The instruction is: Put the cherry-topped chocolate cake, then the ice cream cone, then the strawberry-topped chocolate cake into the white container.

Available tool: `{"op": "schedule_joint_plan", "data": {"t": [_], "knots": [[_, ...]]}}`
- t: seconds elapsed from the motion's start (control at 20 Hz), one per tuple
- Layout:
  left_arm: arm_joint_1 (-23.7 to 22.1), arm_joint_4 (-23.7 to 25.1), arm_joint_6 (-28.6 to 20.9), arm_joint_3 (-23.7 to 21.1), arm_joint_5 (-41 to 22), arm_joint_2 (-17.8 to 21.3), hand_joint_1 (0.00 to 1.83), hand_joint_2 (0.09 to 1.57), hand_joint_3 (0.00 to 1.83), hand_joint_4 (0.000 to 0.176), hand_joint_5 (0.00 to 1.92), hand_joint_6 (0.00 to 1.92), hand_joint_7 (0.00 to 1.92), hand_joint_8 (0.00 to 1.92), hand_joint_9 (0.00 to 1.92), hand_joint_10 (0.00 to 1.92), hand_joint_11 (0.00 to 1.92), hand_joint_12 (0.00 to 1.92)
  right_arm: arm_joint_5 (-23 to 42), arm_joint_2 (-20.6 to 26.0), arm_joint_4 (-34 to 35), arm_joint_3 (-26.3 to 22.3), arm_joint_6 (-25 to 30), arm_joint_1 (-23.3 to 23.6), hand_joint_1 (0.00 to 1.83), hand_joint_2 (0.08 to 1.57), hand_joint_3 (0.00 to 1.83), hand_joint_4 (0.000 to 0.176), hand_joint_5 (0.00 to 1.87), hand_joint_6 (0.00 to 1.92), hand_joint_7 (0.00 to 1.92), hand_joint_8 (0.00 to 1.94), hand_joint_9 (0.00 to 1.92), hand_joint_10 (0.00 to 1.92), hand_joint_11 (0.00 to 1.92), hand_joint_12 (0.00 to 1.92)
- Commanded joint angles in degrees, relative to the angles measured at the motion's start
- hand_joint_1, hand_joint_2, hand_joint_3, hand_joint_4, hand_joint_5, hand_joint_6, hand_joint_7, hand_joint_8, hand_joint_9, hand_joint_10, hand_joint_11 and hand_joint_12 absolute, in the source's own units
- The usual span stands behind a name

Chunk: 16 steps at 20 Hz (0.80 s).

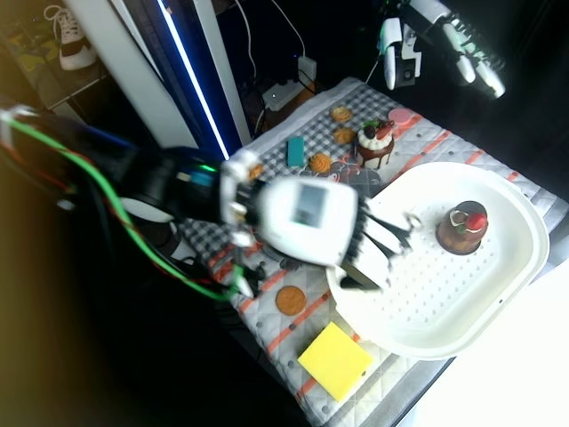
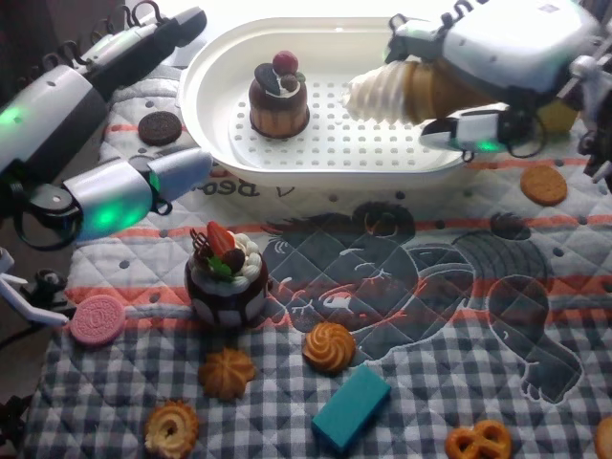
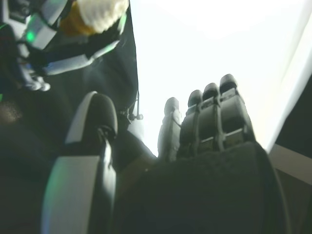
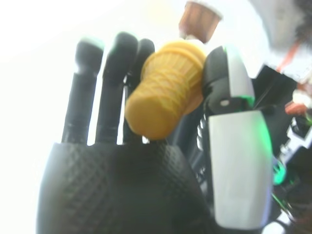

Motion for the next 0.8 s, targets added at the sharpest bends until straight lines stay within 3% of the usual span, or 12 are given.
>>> {"op": "schedule_joint_plan", "data": {"t": [0.0,0.1,0.15,0.2,0.3,0.4,0.45,0.5,0.6,0.65,0.7,0.75], "knots": [[-0.48,1.21,-0.81,0.52,-7.21,0.05,0.77,1.25,0.00,0.105,0.17,0.00,0.07,0.00,0.06,0.01,0.00,0.49,5.57,0.13,0.18,0.63,-0.14,1.11,1.15,1.35,0.00,0.000,0.44,1.53,0.71,1.66,0.63,1.65,0.66,1.92],[-0.46,1.27,-1.54,0.67,-7.20,0.02,0.69,1.26,0.00,0.069,0.15,0.00,0.04,0.00,0.03,0.00,0.00,0.36,4.89,-0.27,0.67,1.24,-0.14,1.19,0.94,1.27,0.00,0.000,0.14,0.82,0.22,0.85,0.18,1.22,0.09,1.92],[-0.43,1.27,-1.62,0.67,-7.20,0.06,0.68,1.26,0.00,0.064,0.16,0.00,0.04,0.00,0.03,0.00,0.00,0.37,4.83,-0.26,0.83,1.22,-0.14,1.19,0.87,1.25,0.00,0.000,0.05,0.60,0.12,0.49,0.04,0.89,0.02,1.67],[-0.35,1.26,-1.68,0.64,-7.21,0.13,0.66,1.27,0.00,0.062,0.16,0.00,0.06,0.00,0.05,0.01,0.00,0.42,4.81,-0.24,0.86,0.85,-0.14,1.19,0.74,1.20,0.00,0.016,0.00,0.05,0.00,0.02,0.00,0.03,0.00,0.18],[0.00,1.22,-1.99,0.40,-7.39,0.41,0.68,1.27,0.00,0.072,0.16,0.00,0.05,0.00,0.05,0.01,0.00,0.43,5.15,-0.21,0.87,-0.58,-0.14,1.19,0.71,1.18,0.00,0.020,0.00,0.01,0.00,0.00,0.00,0.01,0.00,0.04],[0.59,1.06,-2.27,-0.02,-7.64,0.89,0.70,1.26,0.00,0.065,0.16,0.00,0.03,0.00,0.04,0.00,0.00,0.41,6.46,1.59,0.85,-2.97,-0.14,1.19,0.70,1.16,0.00,0.055,0.00,0.00,0.00,0.00,0.00,0.00,0.02,0.01],[1.01,0.90,-2.38,-0.39,-7.71,1.31,0.68,1.25,0.00,0.072,0.14,0.00,0.03,0.00,0.03,0.00,0.00,0.38,7.49,3.63,0.82,-4.85,-0.14,0.44,0.70,1.14,0.03,0.058,0.00,0.00,0.00,0.00,0.05,0.03,0.00,0.92],[1.43,0.86,-2.46,-0.71,-7.84,1.70,0.68,1.25,0.00,0.072,0.14,0.00,0.03,0.00,0.03,0.00,0.00,0.38,8.35,5.22,0.81,-6.30,-0.14,-0.35,0.70,1.14,0.03,0.058,0.00,0.00,0.00,0.00,0.05,0.03,0.00,0.92],[2.69,0.87,-2.48,-1.85,-8.24,2.94,0.67,1.24,0.00,0.099,0.11,0.01,0.02,0.00,0.00,0.00,0.00,0.16,11.16,9.94,0.21,-11.15,-0.12,-2.51,0.65,1.15,0.02,0.006,0.00,0.00,0.00,0.00,0.06,0.08,0.00,1.33],[3.25,0.92,-2.48,-2.37,-8.36,3.50,0.66,1.23,0.00,0.109,0.09,0.00,0.00,0.00,0.00,0.00,0.00,0.06,12.52,11.95,-0.78,-13.45,-0.12,-3.51,0.65,1.16,0.01,0.012,0.00,0.00,0.00,0.00,0.01,0.30,0.00,1.55],[3.74,0.96,-2.48,-2.73,-8.33,3.87,0.71,1.21,0.00,0.105,0.09,0.00,0.00,0.00,0.00,0.00,0.00,0.04,13.58,13.44,-1.69,-15.28,-0.10,-4.39,0.65,1.15,0.00,0.012,0.00,0.00,0.00,0.00,0.00,0.28,0.00,1.59],[4.13,1.03,-2.48,-3.00,-8.21,4.15,0.72,1.20,0.00,0.099,0.10,0.00,0.00,0.00,0.00,0.00,0.00,0.08,14.53,14.77,-2.70,-16.95,-0.09,-5.23,0.62,1.14,0.00,0.040,0.00,0.00,0.00,0.00,0.00,0.20,0.00,1.43]]}}
